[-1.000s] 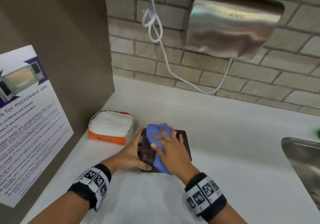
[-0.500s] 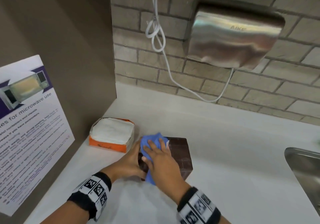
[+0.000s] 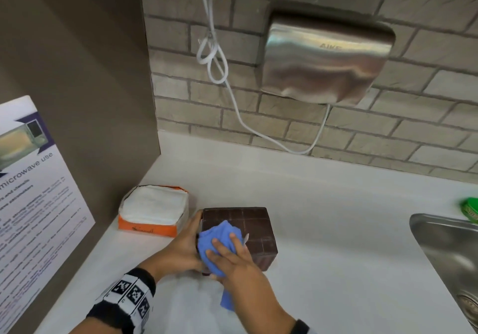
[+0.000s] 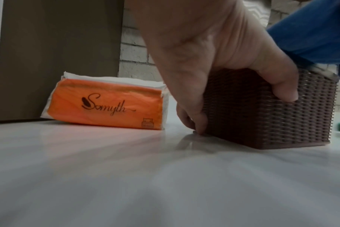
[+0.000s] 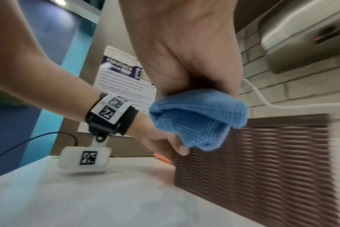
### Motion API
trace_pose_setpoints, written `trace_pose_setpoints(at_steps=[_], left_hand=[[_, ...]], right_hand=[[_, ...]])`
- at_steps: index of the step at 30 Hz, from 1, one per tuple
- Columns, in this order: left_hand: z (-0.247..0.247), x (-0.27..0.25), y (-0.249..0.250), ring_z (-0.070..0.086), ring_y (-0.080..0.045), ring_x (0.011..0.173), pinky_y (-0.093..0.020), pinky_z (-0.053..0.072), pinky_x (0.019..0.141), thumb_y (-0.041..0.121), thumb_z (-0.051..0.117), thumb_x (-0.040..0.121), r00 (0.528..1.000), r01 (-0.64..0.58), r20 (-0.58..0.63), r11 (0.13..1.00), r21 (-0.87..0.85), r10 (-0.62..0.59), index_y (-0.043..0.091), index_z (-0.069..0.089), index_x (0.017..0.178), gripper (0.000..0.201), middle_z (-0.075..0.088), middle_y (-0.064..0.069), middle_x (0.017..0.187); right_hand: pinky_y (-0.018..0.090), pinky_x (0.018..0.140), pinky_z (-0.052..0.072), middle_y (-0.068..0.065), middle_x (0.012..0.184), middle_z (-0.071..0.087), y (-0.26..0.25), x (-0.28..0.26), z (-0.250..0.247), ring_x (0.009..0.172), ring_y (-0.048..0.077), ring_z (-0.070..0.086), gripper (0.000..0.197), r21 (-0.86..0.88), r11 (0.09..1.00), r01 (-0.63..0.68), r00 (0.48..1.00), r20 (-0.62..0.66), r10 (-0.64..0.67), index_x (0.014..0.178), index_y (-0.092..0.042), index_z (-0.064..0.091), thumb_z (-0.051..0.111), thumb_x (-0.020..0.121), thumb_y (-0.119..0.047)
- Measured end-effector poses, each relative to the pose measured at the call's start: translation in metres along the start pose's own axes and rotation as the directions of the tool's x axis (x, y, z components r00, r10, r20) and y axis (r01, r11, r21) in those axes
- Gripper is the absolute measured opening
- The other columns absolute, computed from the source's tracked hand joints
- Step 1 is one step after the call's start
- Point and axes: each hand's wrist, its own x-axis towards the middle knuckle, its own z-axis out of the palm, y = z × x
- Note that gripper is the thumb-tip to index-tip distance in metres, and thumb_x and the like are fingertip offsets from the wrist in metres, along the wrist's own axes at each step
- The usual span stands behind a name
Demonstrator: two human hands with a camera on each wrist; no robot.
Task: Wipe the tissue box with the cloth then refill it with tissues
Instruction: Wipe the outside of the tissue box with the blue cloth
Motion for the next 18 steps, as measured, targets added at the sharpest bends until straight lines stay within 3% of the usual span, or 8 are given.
trace_pose_setpoints(at_steps=[2,5,8,10,12,14,16,18], left_hand=[[0.003,0.000,0.002,0.047,0.002,0.126,-0.027,0.048,0.102,0.025,0.094,0.052,1.000,-0.022,-0.017,1.000,0.013,0.022,0.061,0.017,0.131,0.116,0.039,0.021,0.139],[0.004,0.000,0.002,0.045,-0.002,0.125,-0.022,0.048,0.098,0.023,0.094,0.051,1.000,0.018,-0.020,0.999,0.028,-0.017,0.068,0.007,0.122,0.121,0.030,0.024,0.138],[0.003,0.000,0.004,0.039,-0.007,0.131,-0.027,0.045,0.104,0.028,0.094,0.049,0.999,0.033,-0.015,0.999,0.026,-0.032,0.062,0.001,0.132,0.129,0.026,0.019,0.143],[0.004,-0.001,0.009,0.041,-0.006,0.131,-0.031,0.046,0.105,0.027,0.095,0.048,0.999,0.024,-0.023,1.000,0.020,-0.024,0.066,0.007,0.127,0.124,0.030,0.017,0.144],[0.004,-0.001,0.011,0.044,0.006,0.127,-0.023,0.046,0.104,0.021,0.095,0.052,1.000,0.000,-0.027,1.000,0.012,0.000,0.064,0.013,0.126,0.118,0.036,0.021,0.139],[0.004,-0.002,0.011,0.037,0.026,0.119,-0.001,0.038,0.095,0.013,0.091,0.060,1.000,-0.005,-0.010,1.000,-0.008,0.005,0.051,0.012,0.131,0.113,0.031,0.032,0.134],[0.002,-0.002,0.010,0.035,0.015,0.130,0.000,0.035,0.094,0.008,0.089,0.062,1.000,0.002,0.004,1.000,-0.015,-0.002,0.040,0.011,0.139,0.114,0.030,0.025,0.141],[0.002,-0.001,0.008,0.041,-0.006,0.135,-0.013,0.040,0.102,0.003,0.086,0.059,1.000,-0.019,-0.006,1.000,-0.023,0.019,0.040,0.019,0.138,0.110,0.038,0.015,0.143]], right_hand=[[0.021,0.103,0.031,-0.017,0.105,0.073,0.029,-0.015,0.007,0.147,0.019,-0.014,0.059,0.067,0.997,-0.037,0.995,-0.089,0.043,0.106,-0.044,0.056,0.062,0.048,-0.044],[0.013,0.086,0.047,-0.013,0.124,0.057,0.064,-0.033,0.003,0.147,0.009,-0.013,0.058,0.140,0.985,-0.100,0.981,-0.152,0.121,0.112,-0.037,0.046,0.064,0.057,-0.038],[0.010,0.113,0.016,-0.007,0.153,0.027,0.061,-0.046,-0.017,0.144,-0.005,-0.009,0.049,0.292,0.943,-0.158,0.966,-0.152,0.209,0.135,-0.024,0.048,0.042,0.089,-0.036],[0.006,0.111,-0.009,-0.013,0.155,0.015,0.037,-0.045,-0.022,0.143,-0.002,0.000,0.052,0.349,0.935,-0.061,0.988,-0.113,0.106,0.141,-0.024,0.045,0.028,0.094,-0.040],[0.016,0.114,-0.008,-0.009,0.157,0.013,0.012,-0.023,-0.023,0.145,0.007,0.004,0.056,0.328,0.944,0.027,0.990,-0.137,0.019,0.142,-0.021,0.043,0.026,0.093,-0.041],[0.032,0.118,-0.013,0.001,0.161,0.010,-0.003,0.005,-0.022,0.148,0.017,-0.007,0.051,0.109,0.991,0.076,0.987,0.132,-0.091,0.147,-0.014,0.031,0.031,0.099,-0.032],[0.043,0.119,-0.013,0.007,0.161,0.008,-0.009,0.032,-0.018,0.148,0.023,-0.010,0.049,-0.006,0.996,0.085,0.950,0.301,-0.079,0.148,-0.010,0.028,0.037,0.101,-0.021],[0.043,0.121,-0.006,0.009,0.160,0.013,-0.011,0.051,-0.003,0.148,0.028,-0.008,0.050,0.019,1.000,0.023,0.976,0.216,-0.026,0.147,-0.010,0.030,0.043,0.099,-0.018]])
